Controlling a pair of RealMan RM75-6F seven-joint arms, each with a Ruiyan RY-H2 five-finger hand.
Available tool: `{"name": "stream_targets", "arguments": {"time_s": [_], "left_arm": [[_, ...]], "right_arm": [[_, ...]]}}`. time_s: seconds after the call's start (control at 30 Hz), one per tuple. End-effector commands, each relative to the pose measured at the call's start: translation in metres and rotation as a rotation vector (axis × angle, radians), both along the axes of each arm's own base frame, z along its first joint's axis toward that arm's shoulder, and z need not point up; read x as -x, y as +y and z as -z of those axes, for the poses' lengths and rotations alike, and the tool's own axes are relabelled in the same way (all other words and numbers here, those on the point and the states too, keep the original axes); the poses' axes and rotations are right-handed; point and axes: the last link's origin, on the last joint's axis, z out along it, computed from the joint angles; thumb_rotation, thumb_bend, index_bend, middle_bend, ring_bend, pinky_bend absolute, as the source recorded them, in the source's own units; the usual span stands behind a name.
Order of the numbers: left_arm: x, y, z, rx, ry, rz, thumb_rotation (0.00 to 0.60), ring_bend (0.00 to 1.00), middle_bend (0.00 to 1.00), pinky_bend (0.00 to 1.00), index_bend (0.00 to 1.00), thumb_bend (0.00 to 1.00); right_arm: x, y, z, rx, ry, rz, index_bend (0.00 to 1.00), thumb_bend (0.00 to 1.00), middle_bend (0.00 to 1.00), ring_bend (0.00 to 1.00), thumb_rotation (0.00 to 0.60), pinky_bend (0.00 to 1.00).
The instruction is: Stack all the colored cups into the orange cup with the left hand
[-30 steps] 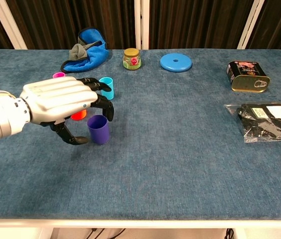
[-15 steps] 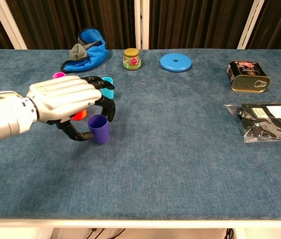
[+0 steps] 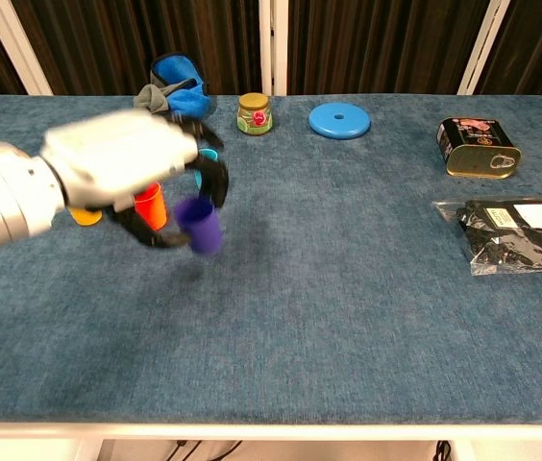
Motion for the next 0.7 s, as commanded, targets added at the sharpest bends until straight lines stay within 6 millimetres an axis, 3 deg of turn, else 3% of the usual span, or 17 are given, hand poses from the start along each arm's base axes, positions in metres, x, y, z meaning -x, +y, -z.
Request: {"name": "stream_targets", "arguments": {"time_s": [0.03,0.23,0.4,0.7], "left_arm": [[-0.006,0.009,-0.025,-0.084,-0.01,0.015,0.6,0.1,0.46,0.07,0.46,0.31],[0.01,0.022,-0.043,-0.132,0.029,-0.048,0.6,0.12,0.46,0.07,0.46,0.31],[0.026,0.027,-0.035,-0.115,0.056,-0.098,0.6,0.12,0.46,0.07,0.46,0.31],[0.038,0.037,-0.023,-0.115,0.073,-0.127,0.6,0.12,0.46,0.06,0.46,0.31]], "right_arm": [[0.0,0.0,0.0,0.001,-0.002,-0.001,0.0,0.28,0.0,0.0,0.6,0.0],[0.0,0.001,-0.001,0.002,-0.004,-0.006,0.0,0.28,0.0,0.0,0.6,0.0],[-0.001,0.0,-0.002,0.004,-0.003,-0.011,0.0,0.28,0.0,0.0,0.6,0.0],[-0.002,0.0,-0.004,0.006,0.003,-0.007,0.0,0.28,0.0,0.0,0.6,0.0]]}}
